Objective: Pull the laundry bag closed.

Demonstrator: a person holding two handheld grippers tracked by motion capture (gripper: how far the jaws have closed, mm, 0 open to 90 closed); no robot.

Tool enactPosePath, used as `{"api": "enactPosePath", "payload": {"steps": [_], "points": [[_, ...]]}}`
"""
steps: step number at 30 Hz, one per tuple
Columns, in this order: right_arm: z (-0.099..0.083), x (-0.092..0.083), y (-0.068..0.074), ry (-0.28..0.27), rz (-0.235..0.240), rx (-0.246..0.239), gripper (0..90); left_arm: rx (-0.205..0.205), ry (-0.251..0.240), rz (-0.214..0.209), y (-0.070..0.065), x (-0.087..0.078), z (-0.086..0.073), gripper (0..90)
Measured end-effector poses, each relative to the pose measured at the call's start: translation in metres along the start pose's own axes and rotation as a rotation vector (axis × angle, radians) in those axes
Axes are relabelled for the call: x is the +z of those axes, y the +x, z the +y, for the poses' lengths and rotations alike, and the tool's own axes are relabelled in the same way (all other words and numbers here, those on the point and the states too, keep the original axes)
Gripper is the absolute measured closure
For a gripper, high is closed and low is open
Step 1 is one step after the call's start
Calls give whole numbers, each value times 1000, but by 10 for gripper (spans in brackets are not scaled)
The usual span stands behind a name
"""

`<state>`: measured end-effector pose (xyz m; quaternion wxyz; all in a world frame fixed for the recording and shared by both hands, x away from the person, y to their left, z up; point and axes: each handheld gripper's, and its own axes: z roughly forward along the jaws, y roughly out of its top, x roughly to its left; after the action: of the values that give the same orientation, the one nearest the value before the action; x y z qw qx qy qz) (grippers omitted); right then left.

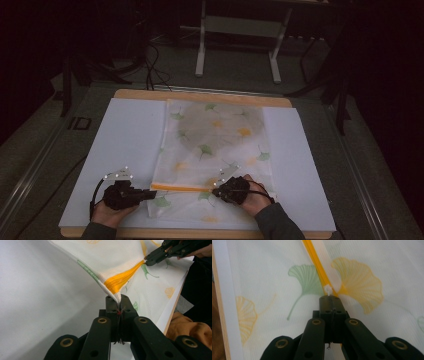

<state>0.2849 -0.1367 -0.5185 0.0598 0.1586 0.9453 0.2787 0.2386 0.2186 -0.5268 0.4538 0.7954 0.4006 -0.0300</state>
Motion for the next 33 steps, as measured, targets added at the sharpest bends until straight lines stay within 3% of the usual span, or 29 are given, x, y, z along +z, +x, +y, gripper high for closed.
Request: {"api": "enactPosePath", "payload": {"steps": [33], "points": [[-22, -17, -9, 31, -23, 19, 900, -4, 5, -5, 1, 0, -1, 883]]}}
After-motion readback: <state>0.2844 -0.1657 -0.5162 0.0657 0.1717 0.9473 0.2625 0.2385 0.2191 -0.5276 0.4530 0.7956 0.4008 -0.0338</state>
